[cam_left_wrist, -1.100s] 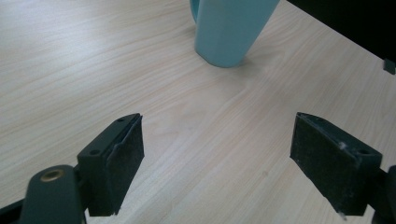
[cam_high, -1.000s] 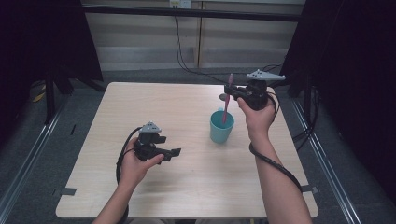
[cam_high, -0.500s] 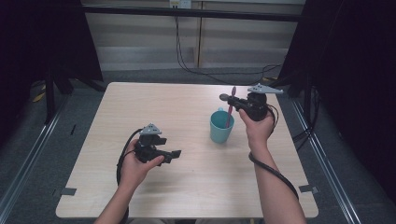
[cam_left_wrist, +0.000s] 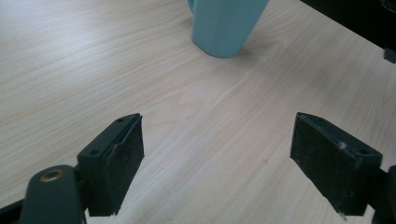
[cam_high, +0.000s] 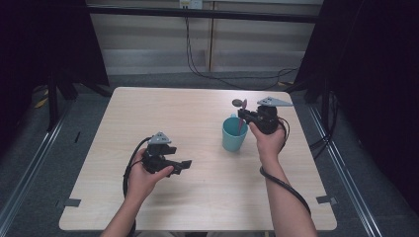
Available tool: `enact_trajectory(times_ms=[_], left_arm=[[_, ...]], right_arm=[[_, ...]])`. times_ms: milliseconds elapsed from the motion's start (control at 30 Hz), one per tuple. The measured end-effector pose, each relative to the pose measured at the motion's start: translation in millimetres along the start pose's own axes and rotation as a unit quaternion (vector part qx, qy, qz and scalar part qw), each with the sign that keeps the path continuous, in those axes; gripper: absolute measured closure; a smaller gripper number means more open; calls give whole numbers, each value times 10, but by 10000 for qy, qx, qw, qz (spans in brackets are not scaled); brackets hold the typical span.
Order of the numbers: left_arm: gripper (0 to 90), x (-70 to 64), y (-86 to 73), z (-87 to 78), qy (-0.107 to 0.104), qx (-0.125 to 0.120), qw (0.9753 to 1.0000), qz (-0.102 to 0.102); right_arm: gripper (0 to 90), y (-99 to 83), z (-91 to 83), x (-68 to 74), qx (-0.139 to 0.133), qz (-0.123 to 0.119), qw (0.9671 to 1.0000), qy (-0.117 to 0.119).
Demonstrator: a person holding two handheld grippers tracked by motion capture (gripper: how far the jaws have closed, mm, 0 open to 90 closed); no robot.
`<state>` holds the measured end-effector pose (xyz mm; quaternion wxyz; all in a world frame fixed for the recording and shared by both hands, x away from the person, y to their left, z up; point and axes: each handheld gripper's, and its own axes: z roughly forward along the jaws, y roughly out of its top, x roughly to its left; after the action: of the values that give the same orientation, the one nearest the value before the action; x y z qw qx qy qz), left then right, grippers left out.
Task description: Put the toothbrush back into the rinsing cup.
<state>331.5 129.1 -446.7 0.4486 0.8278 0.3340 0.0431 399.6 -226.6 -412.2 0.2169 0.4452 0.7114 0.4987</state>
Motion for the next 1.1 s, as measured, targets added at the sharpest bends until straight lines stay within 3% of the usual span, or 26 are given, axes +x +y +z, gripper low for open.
enact_trajectory(times_ms=[400, 567, 600, 667, 900, 1100], left_arm=[[174, -2, -15, 40, -12, 67, 10000, -15], [174, -16, -11, 64, -23, 89, 10000, 0], [174, -20, -10, 70, -16, 103, 9999, -6], [174, -28, -2, 78, -8, 99, 9999, 13], [174, -51, 14, 97, 12, 120, 9999, 73], [174, -60, 10, 100, 49, 188, 9997, 131]], right_arm=[[769, -54, -5, -10, 122, -49, 9999, 2], [624, -57, -65, -22, 164, -113, 9997, -125], [563, -53, -83, -24, 218, -121, 9996, -149], [530, -48, -103, -20, 312, -182, 9992, -183], [376, -65, -244, 25, 382, -227, 9990, -94], [241, -164, -406, 96, 593, -339, 9977, 38]])
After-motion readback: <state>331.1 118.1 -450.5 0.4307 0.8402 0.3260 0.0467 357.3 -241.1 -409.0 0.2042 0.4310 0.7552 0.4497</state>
